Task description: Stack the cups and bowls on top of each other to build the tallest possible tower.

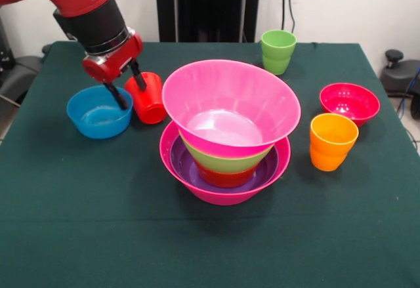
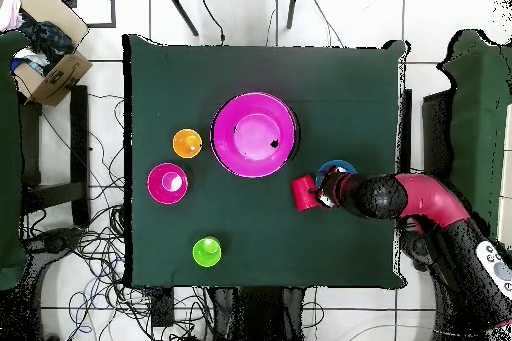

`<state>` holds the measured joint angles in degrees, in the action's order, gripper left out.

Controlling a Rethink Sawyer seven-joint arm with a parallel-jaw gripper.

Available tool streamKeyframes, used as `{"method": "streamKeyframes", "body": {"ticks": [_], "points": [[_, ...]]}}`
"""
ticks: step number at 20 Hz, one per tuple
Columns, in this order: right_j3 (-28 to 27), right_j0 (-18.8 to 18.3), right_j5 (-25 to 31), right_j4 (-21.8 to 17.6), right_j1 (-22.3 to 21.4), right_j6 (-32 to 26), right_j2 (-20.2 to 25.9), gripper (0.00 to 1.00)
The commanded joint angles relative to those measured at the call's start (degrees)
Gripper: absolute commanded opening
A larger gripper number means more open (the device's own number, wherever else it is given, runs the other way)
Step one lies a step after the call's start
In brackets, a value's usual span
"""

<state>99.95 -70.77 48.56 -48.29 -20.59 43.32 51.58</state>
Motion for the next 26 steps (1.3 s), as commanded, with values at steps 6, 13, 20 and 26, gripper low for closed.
{"method": "streamKeyframes", "body": {"ticks": [6, 13, 20, 26], "points": [[-6.9, 5.0, 2.2, -9.8, -4.1, -10.0, -6.8, 1.00], [-9.1, 6.9, 4.6, -11.1, -5.0, -8.7, -9.9, 1.00], [-9.9, 8.0, 7.0, -10.3, -5.7, -10.0, -12.6, 1.00], [-8.7, 6.7, 9.1, -8.5, -6.3, -15.9, -12.2, 1.00]]}}
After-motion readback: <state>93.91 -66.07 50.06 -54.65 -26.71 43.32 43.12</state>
